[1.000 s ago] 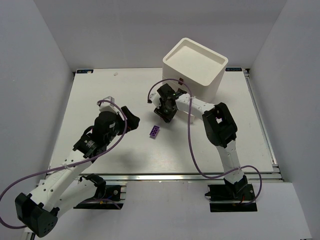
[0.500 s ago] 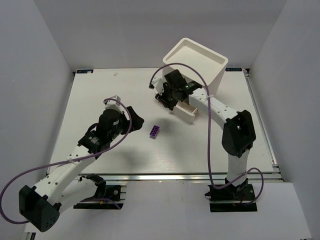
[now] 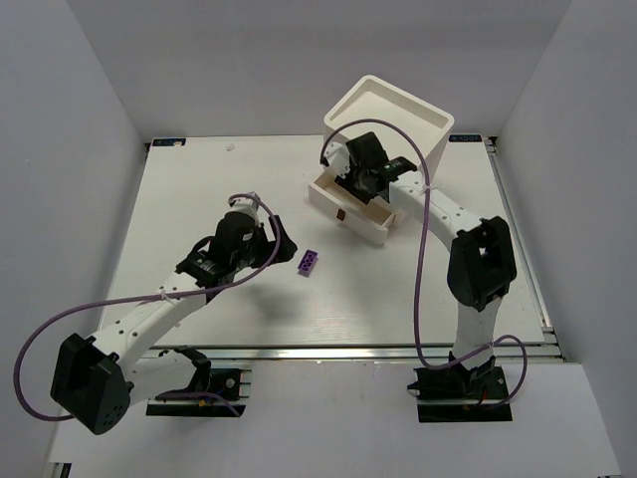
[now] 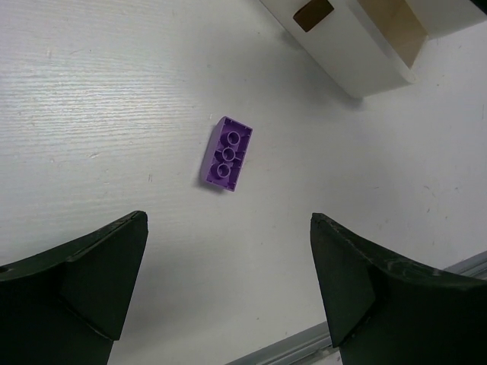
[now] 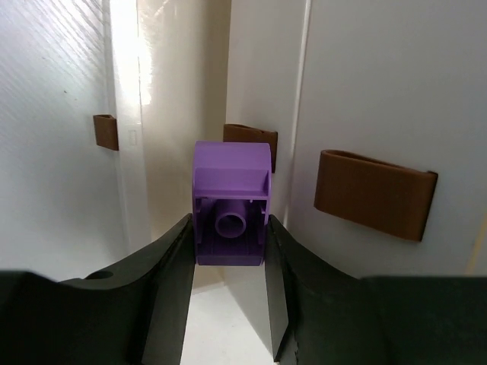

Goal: Sort the legos into containers by color

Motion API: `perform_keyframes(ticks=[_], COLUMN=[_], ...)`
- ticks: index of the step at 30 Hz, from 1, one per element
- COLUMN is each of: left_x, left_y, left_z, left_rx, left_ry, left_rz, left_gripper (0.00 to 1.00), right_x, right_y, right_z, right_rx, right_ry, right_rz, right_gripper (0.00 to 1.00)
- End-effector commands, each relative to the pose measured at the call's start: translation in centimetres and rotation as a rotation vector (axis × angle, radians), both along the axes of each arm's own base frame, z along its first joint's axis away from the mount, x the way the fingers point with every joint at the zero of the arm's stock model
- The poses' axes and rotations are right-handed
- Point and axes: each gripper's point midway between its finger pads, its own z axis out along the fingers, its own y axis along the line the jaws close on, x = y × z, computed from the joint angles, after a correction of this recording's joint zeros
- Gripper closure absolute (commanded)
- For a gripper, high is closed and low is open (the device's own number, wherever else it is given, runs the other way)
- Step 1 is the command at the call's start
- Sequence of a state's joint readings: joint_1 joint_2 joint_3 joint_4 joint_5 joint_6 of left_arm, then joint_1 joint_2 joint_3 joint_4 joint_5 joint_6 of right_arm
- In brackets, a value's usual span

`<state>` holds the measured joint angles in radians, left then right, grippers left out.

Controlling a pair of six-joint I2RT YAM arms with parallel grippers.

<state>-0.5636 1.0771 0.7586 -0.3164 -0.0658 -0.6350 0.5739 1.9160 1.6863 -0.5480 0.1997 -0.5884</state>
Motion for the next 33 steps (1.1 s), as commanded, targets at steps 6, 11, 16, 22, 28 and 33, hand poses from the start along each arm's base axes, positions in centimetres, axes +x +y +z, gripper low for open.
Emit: perform_keyframes(ticks=[6,11,16,22,28,33], left_x=[0.8,1.2,1.7,2.4,3.6,4.4], left_y=[-2.0,-2.9,-4.6,-6.2,-6.7,-6.6], left_z=[-1.4,-2.7,-2.9,-5.2,-9.2,-12.3], left_rx=[0.048,0.074,0.081,0.159,0.306,0.423], left_ry=[0.021,0.033,0.005,0.038,0.109,0.171], left_rz=[-0.109,-0.175,-0.273,-0.348,-0.32,-0.269], left_gripper=[0.03,0.03,0.04,0.07,0.09,0.23], right_x=[1.0,0.6,-1.0,-6.9,-6.3,-4.9], right_y=[-0.4,-0.3,1.7,6.4,6.4,5.1], right_z=[-1.3,-1.3,1.6,7.7,13.1,16.4], right_rx=[-0.048,-0.044,0.115,0.475,0.607,0.693], right_ry=[-0.009,0.0,0.078,0.307,0.234,0.152], right_rz=[-0.015,-0.008,0.037,0.3,0.336,0.305], right_gripper=[0.44,0.37,0.48,0.5,0.11,0.11])
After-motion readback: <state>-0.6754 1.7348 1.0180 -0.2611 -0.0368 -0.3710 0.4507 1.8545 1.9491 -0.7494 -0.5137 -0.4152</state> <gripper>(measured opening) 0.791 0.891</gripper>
